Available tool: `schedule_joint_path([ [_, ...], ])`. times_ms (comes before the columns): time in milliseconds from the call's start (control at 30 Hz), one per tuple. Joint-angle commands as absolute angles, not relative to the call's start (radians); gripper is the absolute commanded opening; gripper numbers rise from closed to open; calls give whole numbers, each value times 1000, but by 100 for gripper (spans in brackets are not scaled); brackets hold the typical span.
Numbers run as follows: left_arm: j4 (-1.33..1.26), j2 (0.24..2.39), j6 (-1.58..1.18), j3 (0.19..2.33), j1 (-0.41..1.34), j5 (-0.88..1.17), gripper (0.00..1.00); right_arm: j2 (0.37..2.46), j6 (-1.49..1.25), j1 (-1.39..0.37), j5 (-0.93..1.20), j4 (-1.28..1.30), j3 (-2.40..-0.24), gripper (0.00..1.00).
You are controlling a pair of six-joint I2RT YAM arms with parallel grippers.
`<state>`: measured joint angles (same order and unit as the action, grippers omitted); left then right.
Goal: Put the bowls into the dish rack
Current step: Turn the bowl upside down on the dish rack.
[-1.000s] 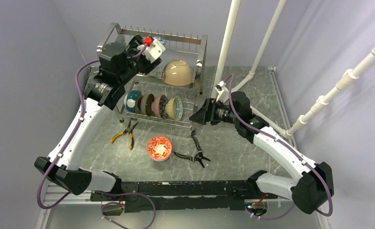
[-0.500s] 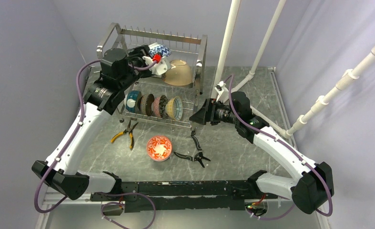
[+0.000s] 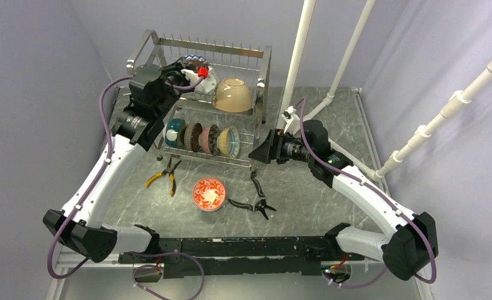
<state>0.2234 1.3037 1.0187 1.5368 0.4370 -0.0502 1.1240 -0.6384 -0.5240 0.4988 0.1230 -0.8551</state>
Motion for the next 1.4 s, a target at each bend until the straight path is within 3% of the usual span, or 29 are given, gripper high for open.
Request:
schedule_joint_path([
  [0, 89, 1245, 1058, 1500, 437, -43, 3, 1121, -617, -521, 494, 92, -869, 71],
  [567, 123, 1044, 1077, 1246, 439, 129, 3, 1142, -625, -520, 503, 74, -866, 71],
  [667, 142, 1018, 1070, 1226, 439, 173, 20, 1143, -625, -520, 501, 75, -867, 71],
  [833, 161, 972, 1074, 1180, 439, 203, 39, 1144, -624, -520, 497, 77, -867, 71],
  [933, 229, 945, 1076, 1176, 439, 216, 59, 1144, -623, -520, 497, 77, -867, 71],
  [1233, 307, 848, 1028, 1138, 440, 217, 89, 1147, -620, -520, 501, 79, -872, 71],
  [1367, 337, 796, 945, 1127, 439, 239, 94, 1145, -621, -520, 503, 77, -868, 71],
])
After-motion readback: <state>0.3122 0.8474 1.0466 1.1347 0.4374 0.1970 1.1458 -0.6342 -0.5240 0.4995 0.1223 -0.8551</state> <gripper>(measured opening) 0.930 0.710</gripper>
